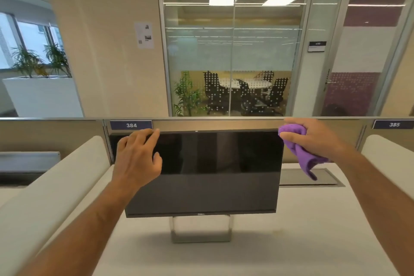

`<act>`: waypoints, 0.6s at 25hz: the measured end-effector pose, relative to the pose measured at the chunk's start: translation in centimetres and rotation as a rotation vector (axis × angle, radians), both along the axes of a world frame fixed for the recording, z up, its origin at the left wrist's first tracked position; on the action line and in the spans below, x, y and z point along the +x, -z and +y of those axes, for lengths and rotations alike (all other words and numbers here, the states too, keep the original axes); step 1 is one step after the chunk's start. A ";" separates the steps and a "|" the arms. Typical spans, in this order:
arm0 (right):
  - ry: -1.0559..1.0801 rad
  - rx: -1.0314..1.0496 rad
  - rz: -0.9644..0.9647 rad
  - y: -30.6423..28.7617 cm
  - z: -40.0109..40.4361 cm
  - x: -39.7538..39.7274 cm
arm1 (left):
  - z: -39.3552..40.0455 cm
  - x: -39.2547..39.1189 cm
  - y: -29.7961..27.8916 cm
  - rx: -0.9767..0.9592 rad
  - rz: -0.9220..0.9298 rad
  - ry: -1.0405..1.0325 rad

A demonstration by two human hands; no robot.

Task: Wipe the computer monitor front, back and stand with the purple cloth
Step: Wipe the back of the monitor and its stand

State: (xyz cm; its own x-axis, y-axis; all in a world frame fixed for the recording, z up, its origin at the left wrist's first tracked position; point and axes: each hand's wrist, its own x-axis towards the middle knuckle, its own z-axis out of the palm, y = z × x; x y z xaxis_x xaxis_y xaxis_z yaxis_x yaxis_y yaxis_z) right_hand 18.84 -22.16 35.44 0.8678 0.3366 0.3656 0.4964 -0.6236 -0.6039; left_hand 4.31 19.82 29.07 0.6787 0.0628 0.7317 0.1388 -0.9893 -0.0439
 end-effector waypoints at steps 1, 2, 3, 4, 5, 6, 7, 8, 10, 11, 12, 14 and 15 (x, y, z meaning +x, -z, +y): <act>-0.012 -0.014 -0.004 -0.1 0.4 0.1 | -0.6 0.2 0.1 0.004 0.034 -0.014; -0.017 -0.023 -0.010 0.0 0.7 0.3 | -1.0 0.4 0.3 0.009 0.059 -0.029; -0.015 -0.028 -0.022 0.3 0.8 0.5 | -1.3 0.5 0.4 0.017 0.072 -0.041; -0.008 -0.033 -0.036 0.6 0.7 0.8 | -1.4 0.5 0.4 0.029 0.079 -0.057; -0.003 -0.040 -0.051 0.9 0.6 1.0 | -1.5 0.5 0.4 0.041 0.086 -0.072; 0.002 -0.053 -0.066 1.2 0.5 1.1 | -1.5 0.5 0.3 0.053 0.093 -0.086; 0.006 -0.066 -0.079 1.3 0.3 1.0 | -1.5 0.5 0.2 0.058 0.093 -0.093; 0.010 -0.070 -0.083 1.3 0.2 0.8 | -1.5 0.6 0.1 0.053 0.093 -0.094; 0.014 -0.045 -0.065 1.0 -0.2 -0.2 | -1.6 0.8 -0.1 0.038 0.096 -0.092; 0.007 -0.033 -0.058 0.8 -0.4 -1.0 | -1.6 1.0 -0.1 0.034 0.099 -0.095; -0.001 -0.028 -0.055 0.5 -0.5 -1.9 | -1.7 1.2 -0.2 0.028 0.108 -0.100; -0.015 -0.025 -0.061 0.0 -0.7 -3.8 | -1.8 1.7 -0.3 -0.001 0.116 -0.103; -0.028 -0.021 -0.069 -0.2 -0.8 -4.8 | -1.8 2.0 -0.5 -0.023 0.122 -0.103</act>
State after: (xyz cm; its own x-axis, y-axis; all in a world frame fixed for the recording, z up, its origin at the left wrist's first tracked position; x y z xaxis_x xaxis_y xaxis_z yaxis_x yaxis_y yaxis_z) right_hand 14.01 -22.96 35.61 0.8309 0.3685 0.4168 0.5537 -0.6212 -0.5546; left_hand 6.30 18.05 29.55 0.7519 0.1525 0.6414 0.2345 -0.9711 -0.0441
